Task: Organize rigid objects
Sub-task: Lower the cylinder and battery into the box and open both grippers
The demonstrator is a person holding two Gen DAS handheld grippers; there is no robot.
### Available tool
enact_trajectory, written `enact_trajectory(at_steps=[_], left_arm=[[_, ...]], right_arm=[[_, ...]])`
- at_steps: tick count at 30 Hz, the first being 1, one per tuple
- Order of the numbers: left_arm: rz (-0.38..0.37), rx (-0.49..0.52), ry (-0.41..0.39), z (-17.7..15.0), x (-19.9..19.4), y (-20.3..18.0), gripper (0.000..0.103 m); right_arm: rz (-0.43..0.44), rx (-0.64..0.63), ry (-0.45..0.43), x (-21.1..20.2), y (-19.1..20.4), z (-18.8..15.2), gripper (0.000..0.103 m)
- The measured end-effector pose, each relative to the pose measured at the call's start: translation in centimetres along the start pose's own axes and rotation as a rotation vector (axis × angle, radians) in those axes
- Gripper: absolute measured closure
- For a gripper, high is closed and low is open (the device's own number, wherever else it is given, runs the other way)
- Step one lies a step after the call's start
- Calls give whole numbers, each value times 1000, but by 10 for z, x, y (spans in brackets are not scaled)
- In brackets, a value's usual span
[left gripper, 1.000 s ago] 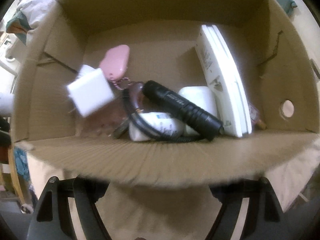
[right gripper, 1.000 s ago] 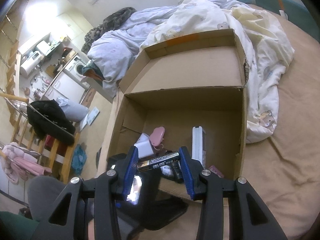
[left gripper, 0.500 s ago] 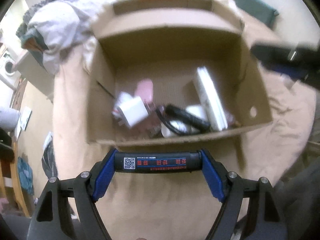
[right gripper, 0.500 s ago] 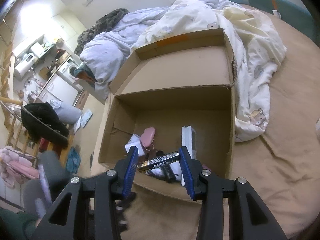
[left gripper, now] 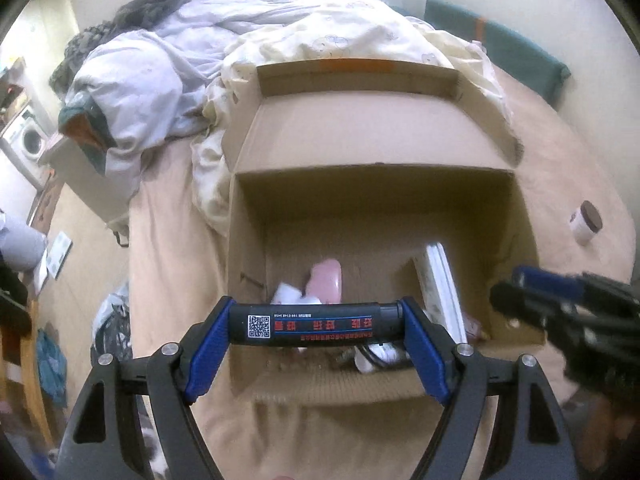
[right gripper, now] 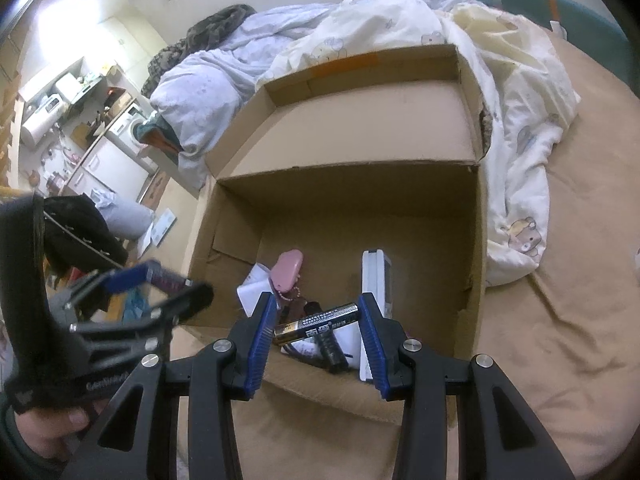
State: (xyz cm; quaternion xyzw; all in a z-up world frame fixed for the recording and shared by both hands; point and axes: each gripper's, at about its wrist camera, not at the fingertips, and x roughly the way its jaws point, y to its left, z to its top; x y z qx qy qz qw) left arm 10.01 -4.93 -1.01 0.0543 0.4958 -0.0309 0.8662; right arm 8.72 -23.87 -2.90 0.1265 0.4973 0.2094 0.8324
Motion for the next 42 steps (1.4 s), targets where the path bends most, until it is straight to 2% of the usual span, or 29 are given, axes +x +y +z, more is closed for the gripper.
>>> enact_trajectory(at_steps=[13, 25, 32, 34, 35, 36, 37, 39, 42], left_arm=[[-4, 33, 70, -8, 63, -4, 24], [8, 49, 88, -9, 76, -8, 24], [10, 21, 89, -10, 79, -5, 24], [6, 11, 87, -11, 78, -4, 17], [3, 7, 85, -11, 77, -3, 8], [-6, 2, 82, -11, 75, -2, 0], [-13, -4, 77, -11, 73, -1, 0], [-17, -18, 75, -11, 70, 1, 0], [-34, -37, 83, -11, 66, 5, 0]], right_arm=[[-14, -5, 82, 36, 1, 2, 59], [-36, 5, 115, 49, -1, 4, 59], [-32, 26, 116, 49, -4, 5, 59], [-30, 32, 108, 47, -5, 6, 59], [-28, 35, 106, 46, -5, 6, 58], [-24, 38, 104, 45, -6, 7, 57], [-20, 42, 101, 44, -6, 7, 55], [-14, 53, 95, 41, -6, 8, 42], [-15, 63, 69, 35, -6, 9, 31]])
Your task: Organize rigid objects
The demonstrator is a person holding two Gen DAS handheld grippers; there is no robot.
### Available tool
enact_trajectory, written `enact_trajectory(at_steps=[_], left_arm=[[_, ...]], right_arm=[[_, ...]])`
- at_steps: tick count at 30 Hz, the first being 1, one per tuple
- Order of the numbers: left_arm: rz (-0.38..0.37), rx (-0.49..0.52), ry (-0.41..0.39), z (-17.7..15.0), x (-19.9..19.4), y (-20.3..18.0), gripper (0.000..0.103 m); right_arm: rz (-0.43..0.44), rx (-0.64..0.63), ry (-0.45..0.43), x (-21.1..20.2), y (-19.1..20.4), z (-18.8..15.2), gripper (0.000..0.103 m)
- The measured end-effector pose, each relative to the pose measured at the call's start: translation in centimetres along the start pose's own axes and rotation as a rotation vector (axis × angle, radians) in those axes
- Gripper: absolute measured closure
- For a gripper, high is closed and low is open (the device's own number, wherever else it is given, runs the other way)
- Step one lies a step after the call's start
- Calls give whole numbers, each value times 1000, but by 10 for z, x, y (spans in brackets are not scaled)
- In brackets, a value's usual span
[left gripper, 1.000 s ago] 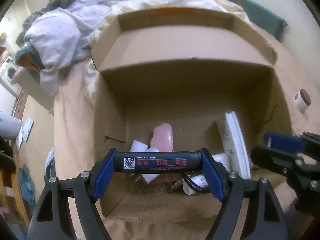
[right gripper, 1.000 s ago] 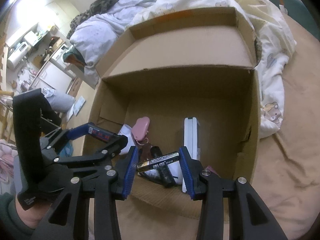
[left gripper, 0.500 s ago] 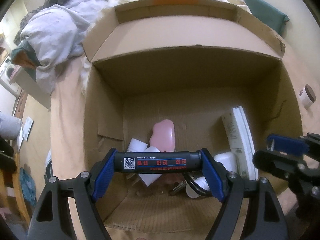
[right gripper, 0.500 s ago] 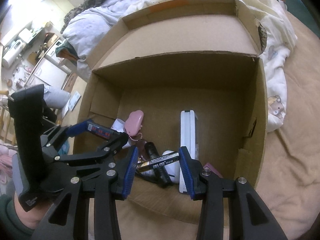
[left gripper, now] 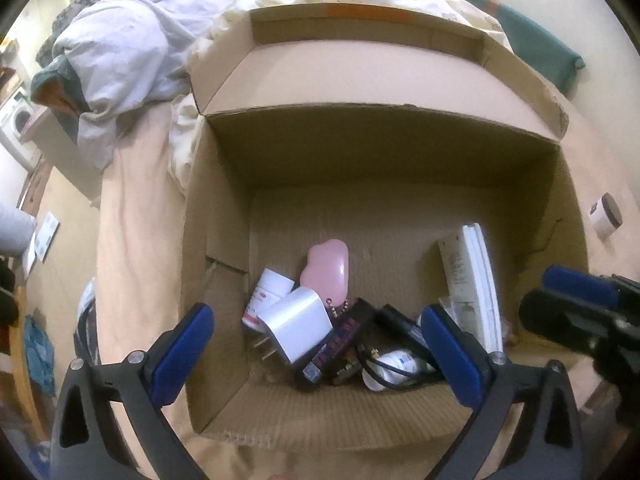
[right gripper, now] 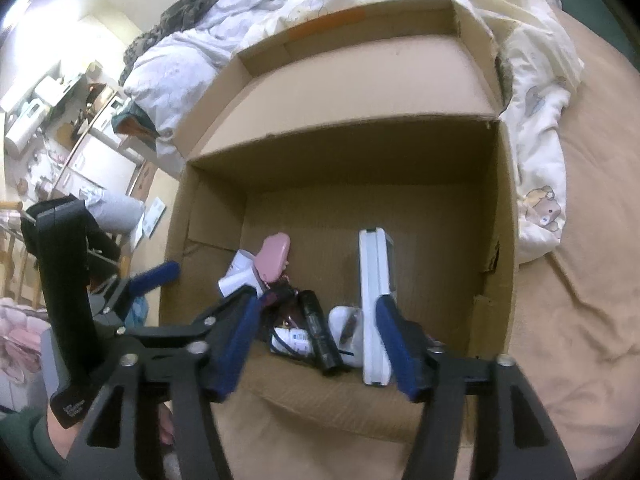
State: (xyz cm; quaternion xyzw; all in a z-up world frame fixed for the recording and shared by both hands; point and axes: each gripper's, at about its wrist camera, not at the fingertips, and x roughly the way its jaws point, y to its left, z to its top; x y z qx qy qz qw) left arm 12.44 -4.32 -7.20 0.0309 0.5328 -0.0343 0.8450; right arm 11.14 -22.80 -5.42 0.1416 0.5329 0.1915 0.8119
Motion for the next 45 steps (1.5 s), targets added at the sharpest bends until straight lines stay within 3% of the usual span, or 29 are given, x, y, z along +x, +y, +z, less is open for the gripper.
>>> enact_trajectory(at_steps=[1, 3, 4, 11, 17, 25, 37, 45], left_arm=[[0, -5, -4, -1, -3, 2, 0], [4, -9, -8, -2, -10, 3, 0], [2, -13, -8, -2, -12, 4, 0], [-3, -27, -46, -4, -45, 10, 0], [61, -1, -100, -15, -74, 14, 0], [118, -20, -252, -28, -127, 21, 0], [105, -40, -394, -52, -173, 23, 0], [74, -108, -424, -62, -181, 37, 0]], right_arm=[[-1, 3, -10, -3, 0, 1, 28], [8, 9, -32, -8, 2, 2, 6], [10, 9, -46, -12, 2, 2, 0], [-4, -5, -123, -34, 9, -1, 0], [-90, -37, -251, -67, 11, -9, 0], [-74, -51, -293, -91, 16, -22, 0], [-101, -117, -440, -132, 32, -54, 0], [-103, -133, -479, -139, 42, -69, 0]])
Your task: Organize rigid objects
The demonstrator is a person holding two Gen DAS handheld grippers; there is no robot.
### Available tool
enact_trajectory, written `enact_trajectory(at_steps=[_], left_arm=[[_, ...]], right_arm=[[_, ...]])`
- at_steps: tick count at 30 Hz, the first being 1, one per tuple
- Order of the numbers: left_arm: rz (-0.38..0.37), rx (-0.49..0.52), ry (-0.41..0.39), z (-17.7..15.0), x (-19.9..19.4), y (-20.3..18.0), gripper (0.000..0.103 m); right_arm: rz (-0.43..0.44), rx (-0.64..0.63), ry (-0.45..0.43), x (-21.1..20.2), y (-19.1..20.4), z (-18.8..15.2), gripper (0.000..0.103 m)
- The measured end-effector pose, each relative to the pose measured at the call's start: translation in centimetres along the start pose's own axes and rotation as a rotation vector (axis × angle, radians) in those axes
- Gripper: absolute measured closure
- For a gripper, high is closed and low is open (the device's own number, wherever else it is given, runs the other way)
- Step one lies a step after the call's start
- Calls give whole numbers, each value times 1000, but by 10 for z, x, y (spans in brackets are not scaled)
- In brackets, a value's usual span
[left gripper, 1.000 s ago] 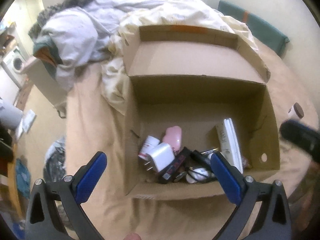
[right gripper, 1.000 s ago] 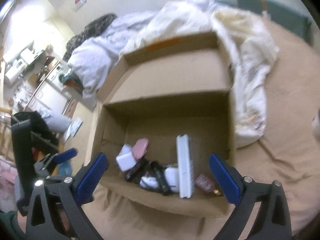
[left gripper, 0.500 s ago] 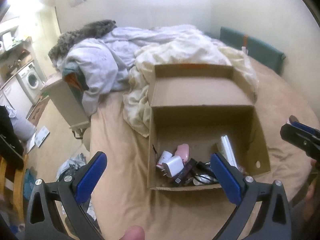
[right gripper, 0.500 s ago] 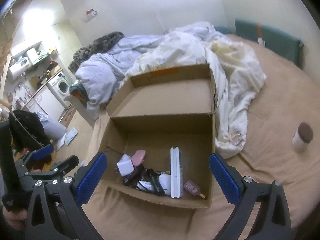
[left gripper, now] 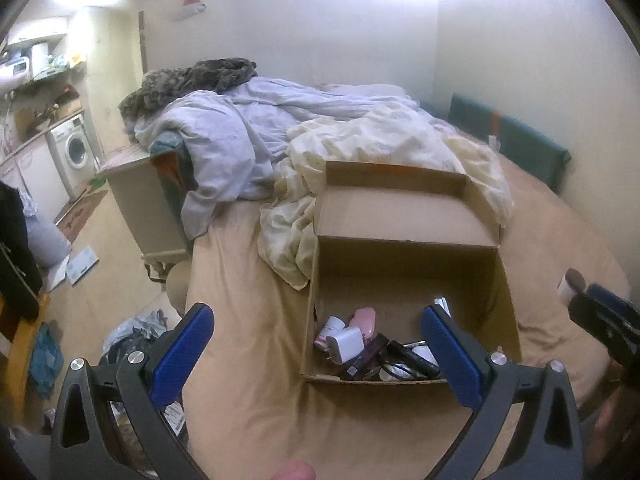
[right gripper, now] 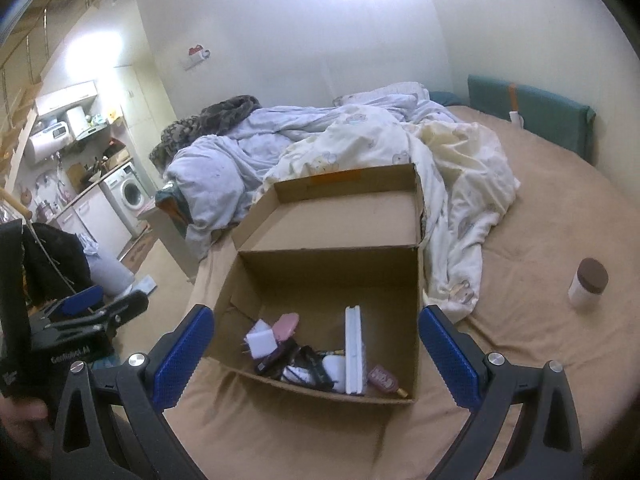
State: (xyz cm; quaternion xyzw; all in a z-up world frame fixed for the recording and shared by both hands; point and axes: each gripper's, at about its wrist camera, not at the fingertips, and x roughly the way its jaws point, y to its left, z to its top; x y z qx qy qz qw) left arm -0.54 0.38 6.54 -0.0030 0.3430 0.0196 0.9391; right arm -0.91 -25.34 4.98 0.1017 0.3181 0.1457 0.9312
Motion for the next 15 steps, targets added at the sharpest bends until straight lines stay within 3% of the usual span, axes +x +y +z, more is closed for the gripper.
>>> enact_trajectory(at_steps=[6, 15], left_arm=[[26, 21, 20, -11, 14, 2, 0], [42, -7, 30, -10, 27, 1, 0]], right_arm=[[-15, -36, -42, 3, 8, -3, 0], [-31, 0, 5, 29, 0, -7, 0]])
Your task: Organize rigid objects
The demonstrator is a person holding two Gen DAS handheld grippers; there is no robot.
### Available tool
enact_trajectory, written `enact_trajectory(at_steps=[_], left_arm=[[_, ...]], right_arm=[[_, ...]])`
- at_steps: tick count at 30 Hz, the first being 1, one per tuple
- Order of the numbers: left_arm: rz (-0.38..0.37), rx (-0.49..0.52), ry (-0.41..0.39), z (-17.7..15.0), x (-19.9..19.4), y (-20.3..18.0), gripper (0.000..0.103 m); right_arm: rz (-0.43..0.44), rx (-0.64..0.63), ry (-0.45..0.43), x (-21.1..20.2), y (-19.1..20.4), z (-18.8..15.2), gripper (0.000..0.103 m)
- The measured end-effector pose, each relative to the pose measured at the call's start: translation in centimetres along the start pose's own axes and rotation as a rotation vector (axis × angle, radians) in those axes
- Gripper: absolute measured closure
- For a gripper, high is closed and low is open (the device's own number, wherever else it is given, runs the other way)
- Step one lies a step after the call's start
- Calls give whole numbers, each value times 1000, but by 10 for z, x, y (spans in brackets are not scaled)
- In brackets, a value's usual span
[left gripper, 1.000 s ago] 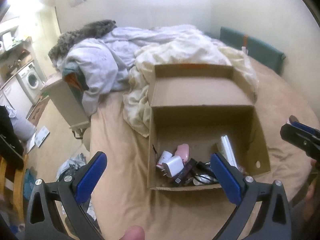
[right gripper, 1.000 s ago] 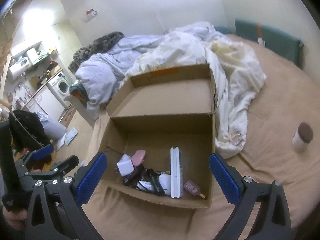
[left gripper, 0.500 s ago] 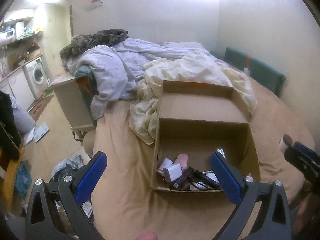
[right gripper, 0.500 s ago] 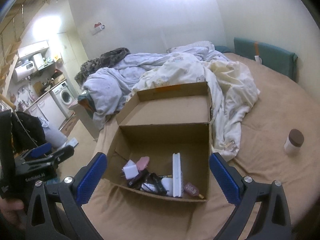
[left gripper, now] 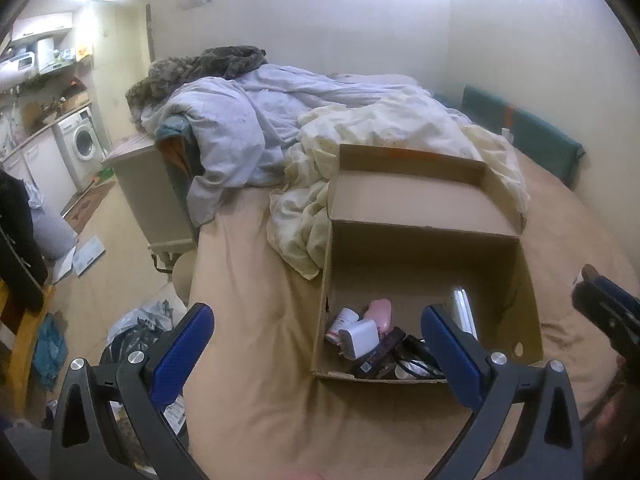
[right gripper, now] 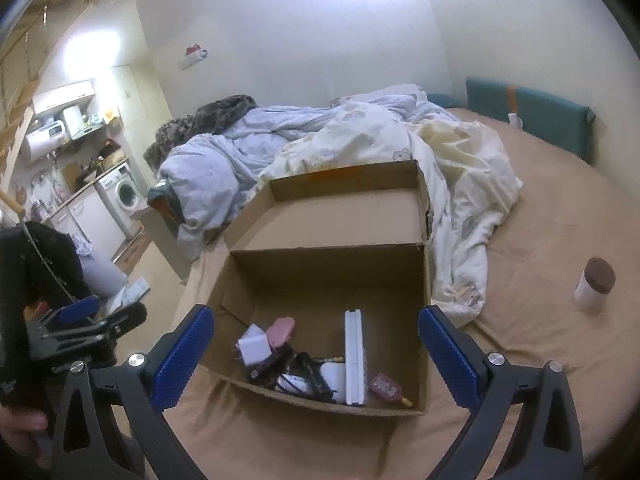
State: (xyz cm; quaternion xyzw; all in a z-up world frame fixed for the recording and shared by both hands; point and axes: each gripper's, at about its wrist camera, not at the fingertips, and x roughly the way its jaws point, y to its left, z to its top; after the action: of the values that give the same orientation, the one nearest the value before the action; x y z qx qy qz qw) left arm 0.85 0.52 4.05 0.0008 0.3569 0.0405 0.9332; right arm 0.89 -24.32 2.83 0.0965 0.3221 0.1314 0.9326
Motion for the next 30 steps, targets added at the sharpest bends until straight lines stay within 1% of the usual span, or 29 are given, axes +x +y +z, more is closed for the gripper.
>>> enact_trajectory(at_steps=[3, 26, 30], left_arm=[[6, 6, -2, -1, 0, -2, 0], [-13, 3, 12, -1, 2, -5, 0], [-28, -14, 21, -1, 3, -4, 0]], right_arm=[[14, 23, 7, 2, -4, 0, 0], [-2, 20, 16, 4, -6, -1, 0], [-3, 19, 16, 4, -6, -2, 0]])
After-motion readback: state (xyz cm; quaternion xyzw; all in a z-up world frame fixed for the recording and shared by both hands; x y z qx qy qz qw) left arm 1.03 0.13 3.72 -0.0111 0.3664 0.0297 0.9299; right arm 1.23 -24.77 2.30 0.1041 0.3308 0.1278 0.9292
